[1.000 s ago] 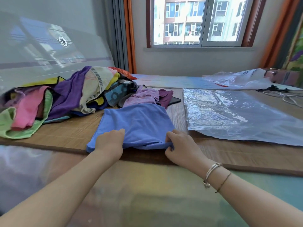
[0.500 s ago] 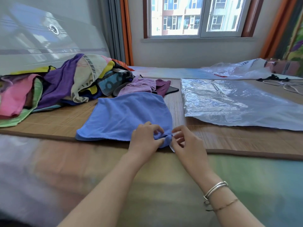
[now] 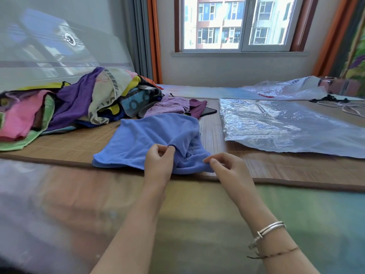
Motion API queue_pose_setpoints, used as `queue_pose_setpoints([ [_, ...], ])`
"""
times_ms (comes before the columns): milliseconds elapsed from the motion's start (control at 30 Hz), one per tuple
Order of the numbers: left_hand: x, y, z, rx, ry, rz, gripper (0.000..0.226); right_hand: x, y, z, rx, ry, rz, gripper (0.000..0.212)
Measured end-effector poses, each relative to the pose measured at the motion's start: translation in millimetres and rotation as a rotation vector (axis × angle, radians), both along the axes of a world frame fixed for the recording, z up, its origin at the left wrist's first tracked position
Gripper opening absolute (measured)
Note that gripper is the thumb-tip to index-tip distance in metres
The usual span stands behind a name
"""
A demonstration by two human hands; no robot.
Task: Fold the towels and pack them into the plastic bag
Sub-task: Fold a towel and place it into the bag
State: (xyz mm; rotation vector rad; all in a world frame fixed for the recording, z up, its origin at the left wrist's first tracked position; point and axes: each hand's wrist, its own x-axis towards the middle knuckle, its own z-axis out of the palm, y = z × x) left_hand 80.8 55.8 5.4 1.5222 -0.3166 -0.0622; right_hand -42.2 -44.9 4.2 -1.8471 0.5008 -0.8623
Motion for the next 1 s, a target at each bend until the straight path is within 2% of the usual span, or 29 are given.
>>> queue_pose_setpoints([
  [133, -3.0, -4.0, -6.7, 0.220, -0.238, -0.010, 0.016, 0.8, 7.0, 0.4, 0.049, 0.021, 0.044, 0.016],
  [300, -7.8, -6.9, -2.9, 0.689, -0.642, -0.046, 0.039, 4.5, 6.3, -0.4, 0.104, 0.039, 0.068, 0.017],
  [367, -8.4, -5.5, 2.3, 0.746, -0.763, -0.051, 0.031, 4.8, 3.8, 0.0, 0.108, 0.049, 0.045, 0.016],
  [433, -7.4, -4.8, 3.7, 0.686, -0.806, -0.034, 0.017, 5.5, 3.1, 0.4, 0.101, 0.058, 0.014, 0.016],
  [467, -6.4, -5.0, 4.2, 0.594, -0.776, -0.018, 0.022, 5.7, 3.2, 0.8, 0.101, 0.063, 0.002, 0.017],
  [533, -4.7, -5.9, 8.4, 0.294, -0.576, -0.004, 0.046, 5.9, 3.8, 2.1, 0.107, 0.079, -0.008, 0.018],
  [600, -4.7, -2.8, 16.2, 0.134, -0.424, -0.031, 0.050, 4.8, 5.4, 4.7, 0.135, 0.093, 0.000, 0.018],
  [767, -16.5, 2.6, 18.7, 0.139, -0.357, -0.173, 0.024, 2.3, 12.9, 13.9, 0.283, 0.123, 0.146, 0.022],
  [900, -22.9, 4.5, 24.2, 0.004, -0.241, -0.231, 0.006, 5.6, 21.2, 16.8, 0.610, 0.143, 0.313, 0.039],
  [1000, -24.3, 5.4, 22.3, 0.084, -0.344, -0.223, 0.007, 5.6, 17.9, 20.8, 0.763, 0.026, 0.293, 0.037],
])
